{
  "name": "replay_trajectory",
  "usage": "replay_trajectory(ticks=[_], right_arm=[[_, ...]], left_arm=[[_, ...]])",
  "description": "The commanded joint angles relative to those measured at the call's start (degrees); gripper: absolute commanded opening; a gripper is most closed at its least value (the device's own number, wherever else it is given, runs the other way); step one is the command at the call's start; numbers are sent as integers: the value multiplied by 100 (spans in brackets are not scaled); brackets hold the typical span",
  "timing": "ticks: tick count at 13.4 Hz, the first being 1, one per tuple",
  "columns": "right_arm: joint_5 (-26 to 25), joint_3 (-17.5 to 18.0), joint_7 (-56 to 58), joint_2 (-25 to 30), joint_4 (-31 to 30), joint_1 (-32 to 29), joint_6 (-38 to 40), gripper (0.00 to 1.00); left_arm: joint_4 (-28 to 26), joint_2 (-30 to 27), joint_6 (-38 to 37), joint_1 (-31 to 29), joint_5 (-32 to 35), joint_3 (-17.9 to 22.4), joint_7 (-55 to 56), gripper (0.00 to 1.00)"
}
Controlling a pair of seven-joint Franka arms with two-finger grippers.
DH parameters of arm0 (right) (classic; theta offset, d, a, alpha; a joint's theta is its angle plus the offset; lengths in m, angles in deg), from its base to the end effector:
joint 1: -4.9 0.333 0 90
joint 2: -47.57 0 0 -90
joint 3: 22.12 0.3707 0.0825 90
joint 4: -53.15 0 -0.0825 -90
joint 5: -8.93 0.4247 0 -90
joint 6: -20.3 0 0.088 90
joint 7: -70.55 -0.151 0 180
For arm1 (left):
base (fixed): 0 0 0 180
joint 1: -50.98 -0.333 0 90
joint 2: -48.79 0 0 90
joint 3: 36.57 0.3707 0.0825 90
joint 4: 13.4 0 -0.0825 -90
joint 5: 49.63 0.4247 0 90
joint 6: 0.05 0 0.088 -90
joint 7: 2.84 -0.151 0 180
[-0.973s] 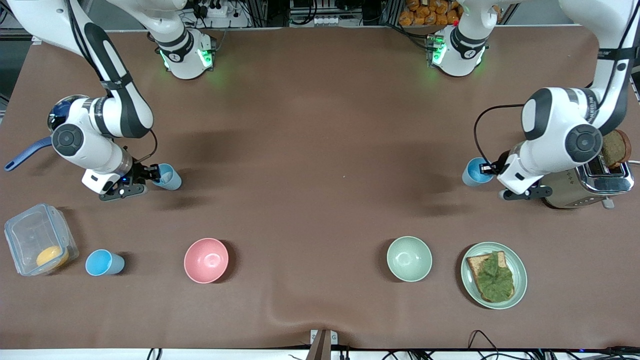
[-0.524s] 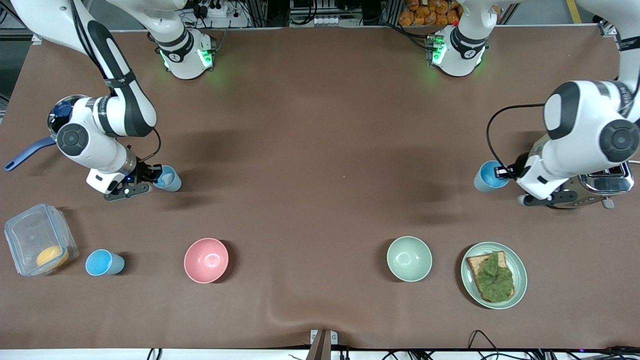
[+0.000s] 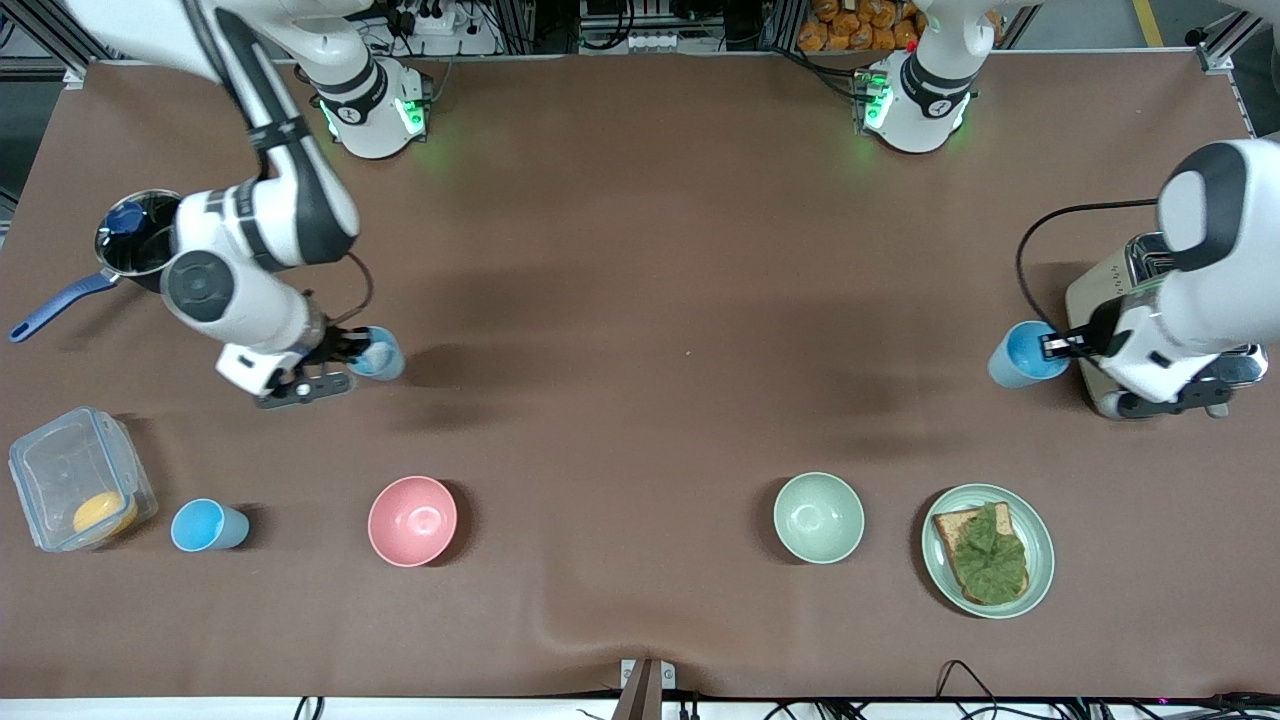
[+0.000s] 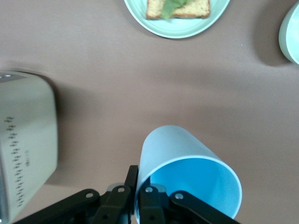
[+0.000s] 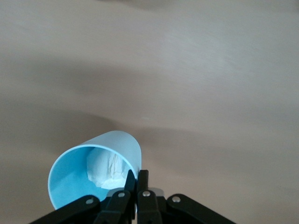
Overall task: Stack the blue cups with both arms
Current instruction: 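Set the right gripper's cup down mid-table while the left gripper holds its cup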
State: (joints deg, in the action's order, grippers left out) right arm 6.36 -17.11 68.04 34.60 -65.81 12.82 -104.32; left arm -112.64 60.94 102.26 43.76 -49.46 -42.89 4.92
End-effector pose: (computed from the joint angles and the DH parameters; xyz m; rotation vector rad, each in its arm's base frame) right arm 0.5884 0.1311 0.2928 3.0865 0.3233 -0.1915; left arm 0.6470 0.0146 0.4377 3.1119 0.2353 -0.2473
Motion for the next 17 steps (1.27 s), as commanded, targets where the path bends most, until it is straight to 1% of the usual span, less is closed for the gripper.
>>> replay_trajectory(ticks=[1, 3, 4, 6, 8, 10, 11, 13, 17], right_arm=[[186, -45, -871, 57, 276, 717, 235, 0], [510, -45, -1591, -4, 566, 1358, 393, 0], [660, -53, -1969, -13, 646, 1762, 368, 0], [714, -53, -2734, -118, 769, 2396, 237, 0], [714, -53, -3359, -232, 752, 2958, -157, 0], [714, -53, -3895, -486, 726, 3433, -614, 0], [714, -62, -4185, -566, 734, 3636, -756, 0], [705, -62, -4355, -803, 708, 3874, -1072, 0], [653, -71, -4408, -971, 699, 3972, -1144, 0]], left_arm=[[387, 51, -353, -121, 159, -18, -353, 0], [615, 60, -545, -218, 159, -36, -390, 0], [695, 69, -599, -175, 150, -44, -390, 0], [757, 69, -599, -86, 97, -97, -355, 0], [801, 69, -599, -86, 62, -193, -407, 0], [792, 112, -599, -77, 36, -342, -390, 0], [801, 148, -599, -77, -17, -404, -355, 0], [801, 157, -590, -34, -183, -440, -302, 0], [818, 271, -590, 238, -210, -449, 22, 0]])
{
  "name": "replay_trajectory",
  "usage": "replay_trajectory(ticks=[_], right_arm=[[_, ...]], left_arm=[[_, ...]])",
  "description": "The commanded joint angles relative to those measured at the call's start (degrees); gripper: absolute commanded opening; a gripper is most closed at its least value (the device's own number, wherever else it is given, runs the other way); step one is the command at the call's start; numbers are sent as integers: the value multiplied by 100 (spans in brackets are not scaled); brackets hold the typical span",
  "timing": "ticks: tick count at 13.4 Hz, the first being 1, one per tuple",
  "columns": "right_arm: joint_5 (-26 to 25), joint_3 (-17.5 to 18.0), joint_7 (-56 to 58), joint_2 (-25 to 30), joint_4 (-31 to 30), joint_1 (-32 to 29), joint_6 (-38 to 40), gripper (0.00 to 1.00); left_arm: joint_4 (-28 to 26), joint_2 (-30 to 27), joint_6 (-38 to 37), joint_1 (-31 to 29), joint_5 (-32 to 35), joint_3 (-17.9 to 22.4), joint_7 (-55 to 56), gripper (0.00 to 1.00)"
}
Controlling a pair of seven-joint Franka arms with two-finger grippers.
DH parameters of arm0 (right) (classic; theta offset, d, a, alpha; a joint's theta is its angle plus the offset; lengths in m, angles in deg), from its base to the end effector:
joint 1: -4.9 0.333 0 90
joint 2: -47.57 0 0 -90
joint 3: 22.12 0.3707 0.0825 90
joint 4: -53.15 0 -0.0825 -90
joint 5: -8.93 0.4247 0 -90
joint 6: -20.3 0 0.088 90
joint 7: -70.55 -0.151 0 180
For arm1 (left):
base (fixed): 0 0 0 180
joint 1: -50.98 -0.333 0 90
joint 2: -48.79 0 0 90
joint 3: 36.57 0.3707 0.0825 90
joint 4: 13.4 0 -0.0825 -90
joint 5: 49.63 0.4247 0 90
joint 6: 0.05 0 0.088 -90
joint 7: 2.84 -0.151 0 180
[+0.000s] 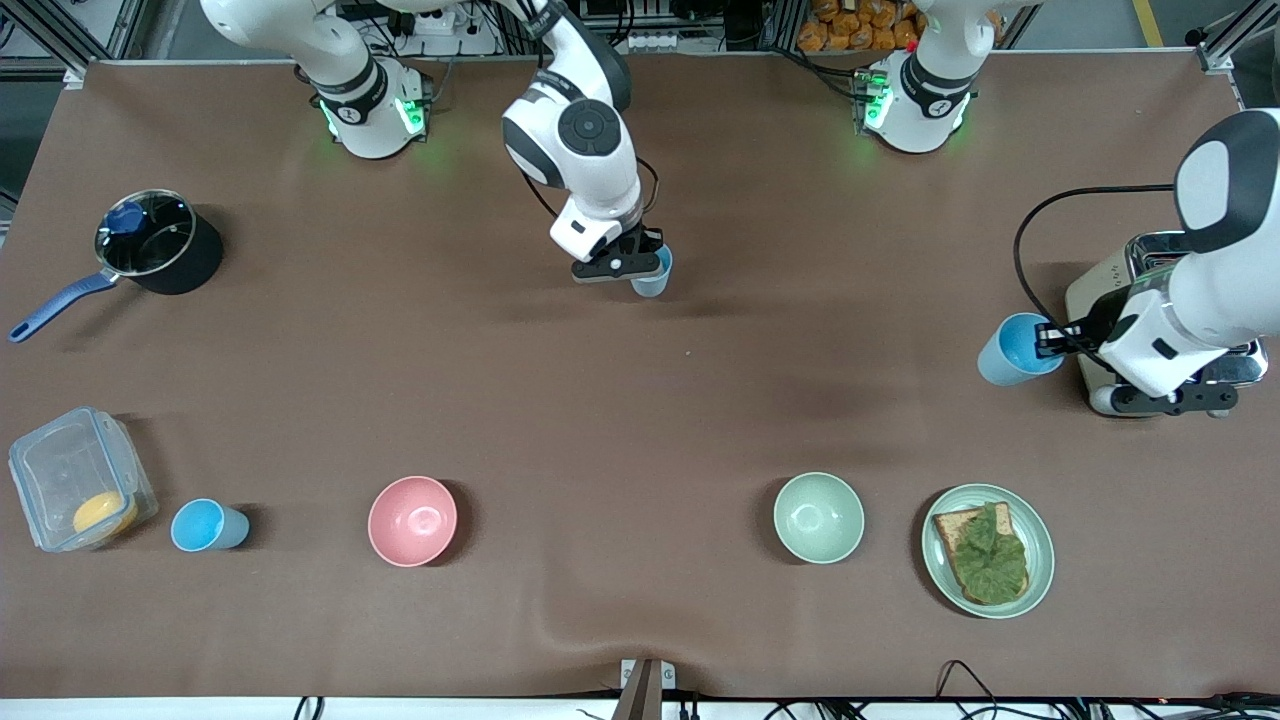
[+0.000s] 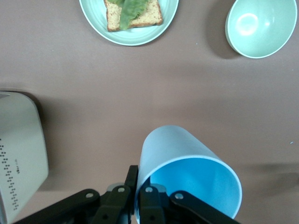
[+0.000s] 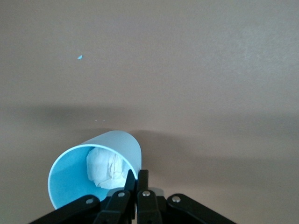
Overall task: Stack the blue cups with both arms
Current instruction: 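Set the right gripper's cup down mid-table while the left gripper holds its cup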
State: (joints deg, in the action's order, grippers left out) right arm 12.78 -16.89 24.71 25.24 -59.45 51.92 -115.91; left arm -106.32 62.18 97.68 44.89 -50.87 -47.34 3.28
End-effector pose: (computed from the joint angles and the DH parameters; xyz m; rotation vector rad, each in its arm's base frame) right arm 0.4080 0.5285 0.2552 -3.0685 -0.0870 0.0713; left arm 0.6591 -0.0475 0.4746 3.0817 0.0485 -0.2334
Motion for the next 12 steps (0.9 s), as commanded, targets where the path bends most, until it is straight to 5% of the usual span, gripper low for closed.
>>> replay_trajectory(ticks=[1, 8, 12], right_arm=[[1, -93, -75, -43, 54, 70, 15, 0], [-95, -102, -233, -219, 54, 96, -20, 0], [-95, -119, -216, -228, 98, 79, -11, 40]], left_arm=[[213, 225, -123, 170, -70, 5, 265, 0], [556, 586, -123, 513, -87, -3, 855, 0], [600, 595, -123, 636, -385, -3, 952, 0]])
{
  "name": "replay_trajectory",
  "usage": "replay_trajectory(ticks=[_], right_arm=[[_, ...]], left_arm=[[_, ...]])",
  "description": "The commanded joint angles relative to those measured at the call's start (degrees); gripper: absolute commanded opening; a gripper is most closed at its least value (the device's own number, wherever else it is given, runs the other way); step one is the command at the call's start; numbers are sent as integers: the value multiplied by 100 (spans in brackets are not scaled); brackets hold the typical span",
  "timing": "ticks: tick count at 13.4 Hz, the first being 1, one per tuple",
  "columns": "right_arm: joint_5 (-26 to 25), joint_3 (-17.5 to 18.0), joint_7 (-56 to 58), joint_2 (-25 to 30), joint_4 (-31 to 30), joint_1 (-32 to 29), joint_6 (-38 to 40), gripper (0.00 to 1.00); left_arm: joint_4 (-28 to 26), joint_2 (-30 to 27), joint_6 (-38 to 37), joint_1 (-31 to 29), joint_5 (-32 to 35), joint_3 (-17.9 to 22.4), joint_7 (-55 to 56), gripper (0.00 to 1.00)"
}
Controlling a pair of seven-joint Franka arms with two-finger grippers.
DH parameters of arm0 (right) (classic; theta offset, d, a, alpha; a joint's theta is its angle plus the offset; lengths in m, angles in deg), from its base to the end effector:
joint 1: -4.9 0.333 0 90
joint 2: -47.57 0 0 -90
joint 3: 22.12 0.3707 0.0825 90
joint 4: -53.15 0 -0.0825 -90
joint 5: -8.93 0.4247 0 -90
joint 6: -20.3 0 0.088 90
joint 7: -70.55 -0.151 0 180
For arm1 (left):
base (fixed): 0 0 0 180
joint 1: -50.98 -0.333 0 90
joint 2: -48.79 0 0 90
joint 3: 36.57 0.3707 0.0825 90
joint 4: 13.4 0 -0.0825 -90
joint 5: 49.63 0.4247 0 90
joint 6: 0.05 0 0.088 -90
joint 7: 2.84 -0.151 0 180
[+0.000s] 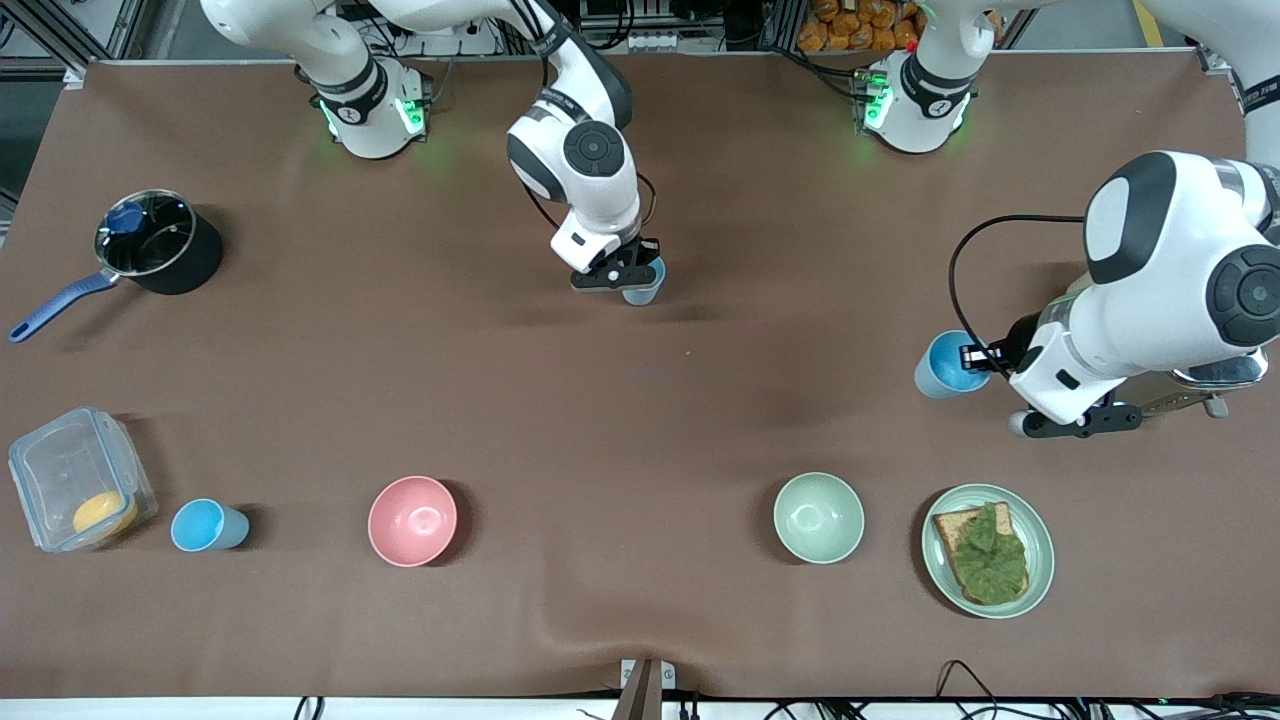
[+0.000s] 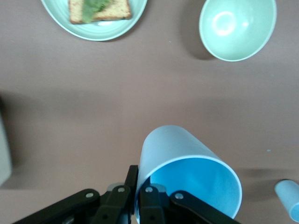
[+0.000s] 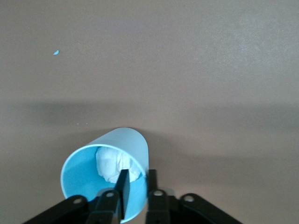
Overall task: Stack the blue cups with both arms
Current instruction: 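Set the right gripper's cup down mid-table while the left gripper holds its cup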
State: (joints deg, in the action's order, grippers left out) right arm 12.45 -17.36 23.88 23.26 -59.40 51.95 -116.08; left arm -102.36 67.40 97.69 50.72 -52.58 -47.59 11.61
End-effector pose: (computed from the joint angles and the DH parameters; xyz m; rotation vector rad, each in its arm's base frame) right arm 0.4105 0.5236 0.2327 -3.0954 -0.0586 0.0973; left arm 0.6758 -0.1216 0.4489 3.0528 0.1227 -0.2854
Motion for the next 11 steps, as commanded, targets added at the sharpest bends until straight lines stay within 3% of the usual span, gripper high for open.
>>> replay_trajectory(ticks=[1, 3, 6, 11], right_arm=[[-62, -81, -123, -30, 119, 68, 32, 45], [-53, -90, -62, 5, 320, -29, 242, 62], [-44, -90, -44, 92, 1110, -257, 1619, 95], [-18, -81, 684, 479, 1736, -1073, 2712, 100]], left_arm=[[203, 64, -124, 61, -215, 13, 119, 0], [203, 55, -124, 148, -215, -5, 119, 0], [194, 55, -124, 166, -381, -23, 128, 0], [203, 29, -124, 729, -443, -31, 1146, 0]])
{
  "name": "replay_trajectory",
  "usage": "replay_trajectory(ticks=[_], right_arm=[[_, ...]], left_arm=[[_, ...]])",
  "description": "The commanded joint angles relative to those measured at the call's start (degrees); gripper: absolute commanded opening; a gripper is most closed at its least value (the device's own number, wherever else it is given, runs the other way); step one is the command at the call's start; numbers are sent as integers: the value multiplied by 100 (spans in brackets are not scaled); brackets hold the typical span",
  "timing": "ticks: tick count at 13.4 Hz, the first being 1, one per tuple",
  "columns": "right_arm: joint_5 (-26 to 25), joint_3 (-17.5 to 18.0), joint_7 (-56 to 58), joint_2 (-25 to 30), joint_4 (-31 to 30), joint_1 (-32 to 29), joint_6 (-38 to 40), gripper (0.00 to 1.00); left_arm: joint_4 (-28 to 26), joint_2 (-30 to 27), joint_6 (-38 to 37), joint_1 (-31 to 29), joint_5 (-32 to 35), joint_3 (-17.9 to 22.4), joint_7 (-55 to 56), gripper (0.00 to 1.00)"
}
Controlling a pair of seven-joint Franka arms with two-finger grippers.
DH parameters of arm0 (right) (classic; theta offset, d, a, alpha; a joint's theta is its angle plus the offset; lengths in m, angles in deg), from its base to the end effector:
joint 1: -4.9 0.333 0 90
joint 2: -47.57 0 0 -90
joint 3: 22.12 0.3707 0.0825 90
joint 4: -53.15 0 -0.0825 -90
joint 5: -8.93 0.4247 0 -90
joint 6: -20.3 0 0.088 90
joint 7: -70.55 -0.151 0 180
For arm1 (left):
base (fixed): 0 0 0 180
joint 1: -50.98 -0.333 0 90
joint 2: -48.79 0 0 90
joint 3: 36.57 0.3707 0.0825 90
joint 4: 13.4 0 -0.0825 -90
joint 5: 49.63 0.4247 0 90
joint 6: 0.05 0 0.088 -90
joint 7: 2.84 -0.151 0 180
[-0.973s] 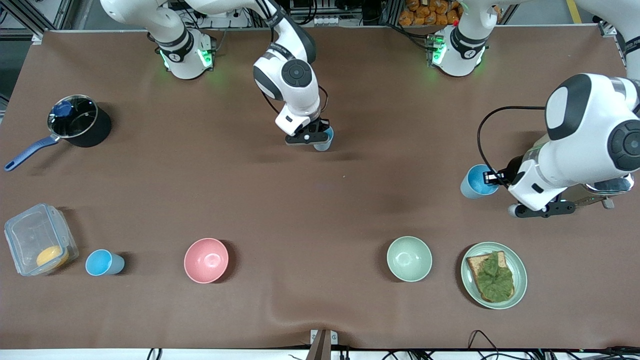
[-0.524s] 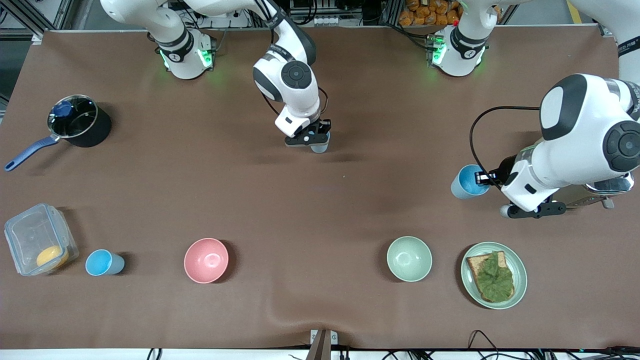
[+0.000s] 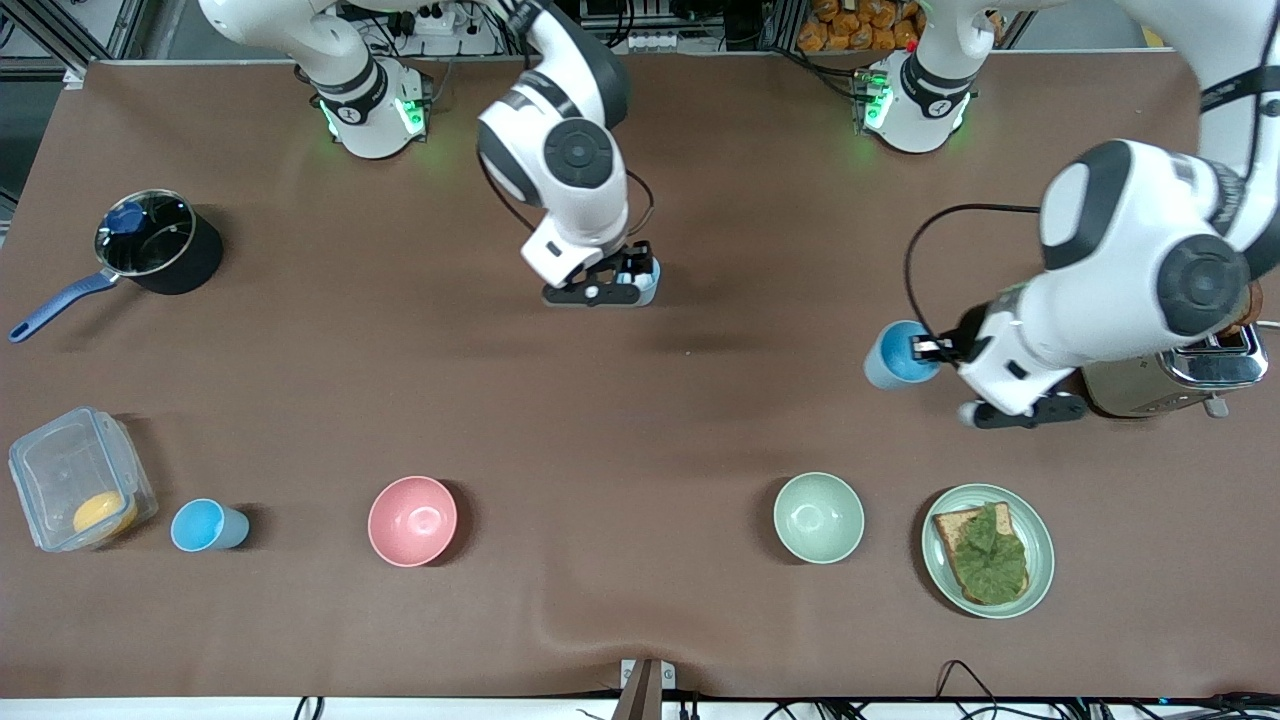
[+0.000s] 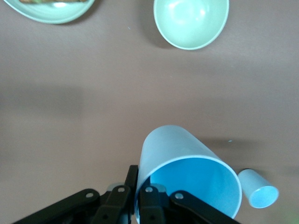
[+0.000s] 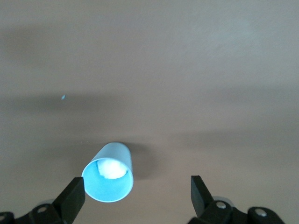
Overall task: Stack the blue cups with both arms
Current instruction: 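Set the right gripper's cup down mid-table while the left gripper holds its cup, then withdraw the right gripper while the left gripper carries its cup over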
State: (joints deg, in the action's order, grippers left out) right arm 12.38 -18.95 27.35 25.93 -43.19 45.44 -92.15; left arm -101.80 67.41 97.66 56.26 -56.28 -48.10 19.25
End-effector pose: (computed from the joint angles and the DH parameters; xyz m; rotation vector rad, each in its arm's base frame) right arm 0.5041 0.4861 0.3626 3.1241 -0.0308 -0.1898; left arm 0.6590 -0.2003 0.4552 3.0041 0.1836 -0.3122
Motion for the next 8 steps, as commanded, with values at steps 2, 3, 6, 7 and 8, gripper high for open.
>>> replay_trajectory(ticks=[2, 3, 6, 7, 8], right_arm=[[-11, 78, 583, 396, 403, -791, 714, 100], [-11, 78, 785, 449, 605, -1028, 933, 100], [-29, 69, 1234, 625, 1089, -1547, 1523, 100], [-38, 69, 1540, 739, 1125, -1810, 1690, 100], [-29, 69, 1934, 922, 1108, -2048, 1787, 100]], left_arm=[[147, 28, -121, 481, -109, 2, 697, 0], [147, 37, -95, 657, -109, -7, 943, 0], [138, 46, -33, 1071, -126, -16, 1586, 0], [112, 55, 19, 1185, -144, -51, 1700, 0], [60, 63, 90, 1351, -161, -60, 1814, 0]])
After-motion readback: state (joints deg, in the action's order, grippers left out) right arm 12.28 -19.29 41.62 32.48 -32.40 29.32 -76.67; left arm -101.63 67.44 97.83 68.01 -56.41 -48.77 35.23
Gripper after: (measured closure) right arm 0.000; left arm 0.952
